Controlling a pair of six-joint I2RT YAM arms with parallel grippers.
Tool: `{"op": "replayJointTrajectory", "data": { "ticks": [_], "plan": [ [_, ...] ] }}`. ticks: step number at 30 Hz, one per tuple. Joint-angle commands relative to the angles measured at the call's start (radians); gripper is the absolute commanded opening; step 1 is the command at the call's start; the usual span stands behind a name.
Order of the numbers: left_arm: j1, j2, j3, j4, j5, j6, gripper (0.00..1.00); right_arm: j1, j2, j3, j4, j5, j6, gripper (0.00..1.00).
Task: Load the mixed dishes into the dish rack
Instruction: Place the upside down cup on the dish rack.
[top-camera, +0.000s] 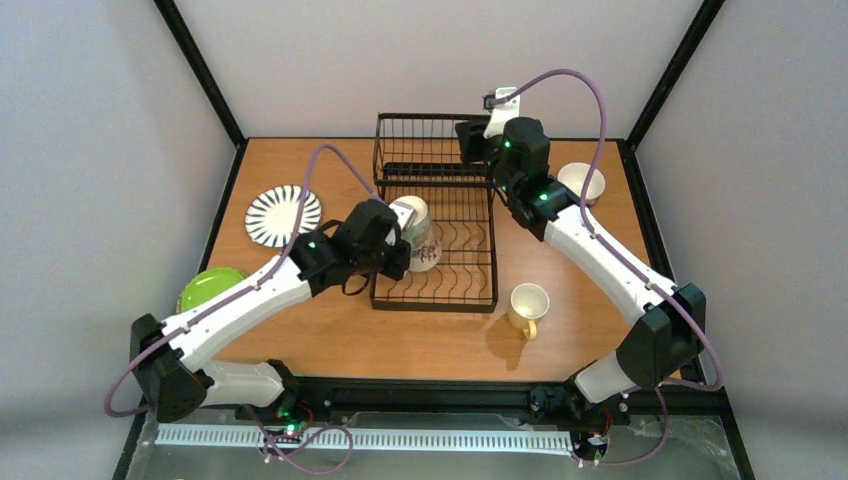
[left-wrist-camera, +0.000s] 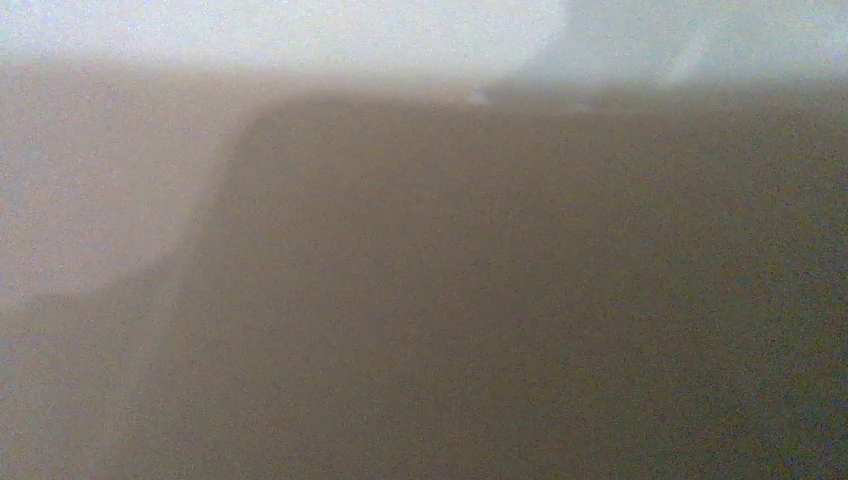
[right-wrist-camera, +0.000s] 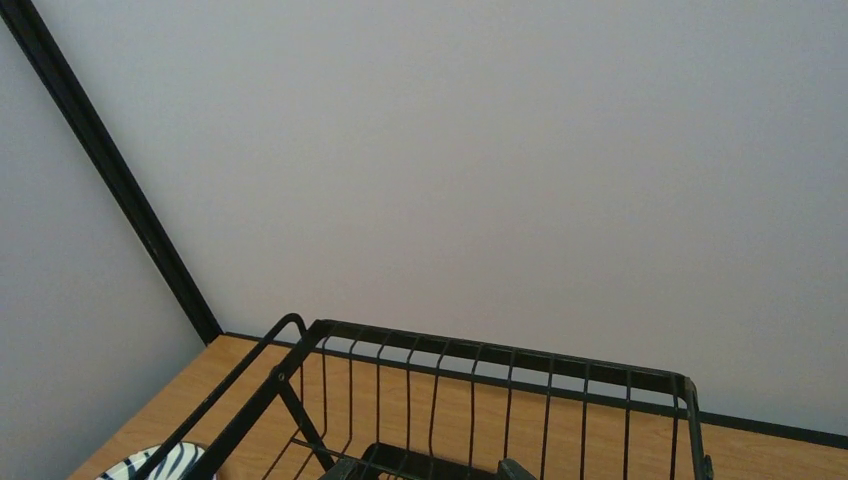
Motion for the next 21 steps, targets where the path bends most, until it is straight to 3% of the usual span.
{"op": "replayJointTrajectory", "data": {
  "ticks": [1,10,21],
  "plan": [
    [-0.025,0.008,-0.031,0.182,-0.109,0.012,0.00,-0.013,-0.010,0.011,-0.013,0.025,-0.021,0.80],
    [-0.025,0.028,-0.159,0.338,-0.193,-0.046,0.00,-0.024,-0.026,-0.008,-0.003,0.028,-0.027,0.80],
    [-0.025,0.134,-0.196,0.469,-0.243,-0.073,0.00,-0.034,-0.029,-0.016,0.005,0.022,-0.025,0.80]
  ]
}}
